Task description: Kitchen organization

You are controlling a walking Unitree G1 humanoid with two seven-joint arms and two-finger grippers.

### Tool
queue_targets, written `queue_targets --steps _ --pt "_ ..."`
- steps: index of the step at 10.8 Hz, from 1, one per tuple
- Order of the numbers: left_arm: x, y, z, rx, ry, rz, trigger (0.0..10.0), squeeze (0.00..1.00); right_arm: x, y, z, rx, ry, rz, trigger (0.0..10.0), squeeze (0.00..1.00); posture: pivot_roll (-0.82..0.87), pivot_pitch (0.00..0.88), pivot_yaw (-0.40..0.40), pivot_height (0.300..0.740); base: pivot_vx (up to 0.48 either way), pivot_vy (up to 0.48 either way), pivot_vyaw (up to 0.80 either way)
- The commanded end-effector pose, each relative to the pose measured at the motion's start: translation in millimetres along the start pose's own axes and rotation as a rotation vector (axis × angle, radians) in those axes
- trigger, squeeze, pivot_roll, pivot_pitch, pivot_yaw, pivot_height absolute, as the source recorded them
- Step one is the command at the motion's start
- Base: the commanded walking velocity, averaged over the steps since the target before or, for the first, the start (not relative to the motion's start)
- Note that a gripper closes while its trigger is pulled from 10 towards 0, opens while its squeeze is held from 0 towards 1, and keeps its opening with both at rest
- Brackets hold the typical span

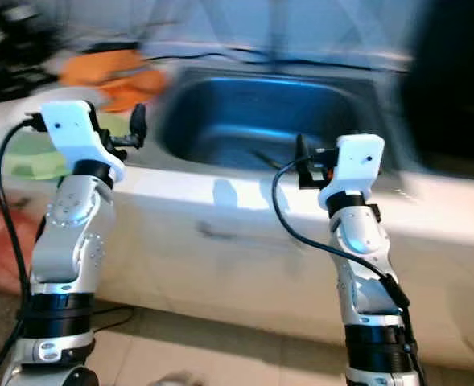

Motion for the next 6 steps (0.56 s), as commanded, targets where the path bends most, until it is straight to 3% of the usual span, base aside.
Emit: queue_targets --steps 1,2,6 --pt "-10.3 -1.4 0.2 -0.003 0.006 0.041 10.0 0.00 -5.6 0.2 5.3 0.021 0.001 0.018 10.0 0.00 0.10 0.011 0.024 0.740 0.262 0.405 0.00" --pt "-10.4 -1.3 0.9 0.000 0.004 0.043 10.0 0.00 -4.7 -0.1 4.9 0.020 -0.002 0.017 10.0 0.00 0.10 0.010 0.023 0.740 0.000 0.416 0.00" --pt "-10.7 -1.1 -1.9 -0.011 0.012 0.054 10.0 0.00 -5.8 1.1 4.8 0.019 -0.002 0.020 10.0 0.00 0.10 0.003 0.018 0.740 0.000 0.000 0.00"
Point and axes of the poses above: a point about 5 cm out from each wrist's last joint towards the gripper, its own y axis pointing out of the wrist towards the gripper, its own z axis along the axis of the wrist's last joint, x = y × z, the point moved 1 cm from there along y, pointing out of the wrist towards the gripper, and after that the axes turned 14 degrees about -y, right-handed, at the moved point
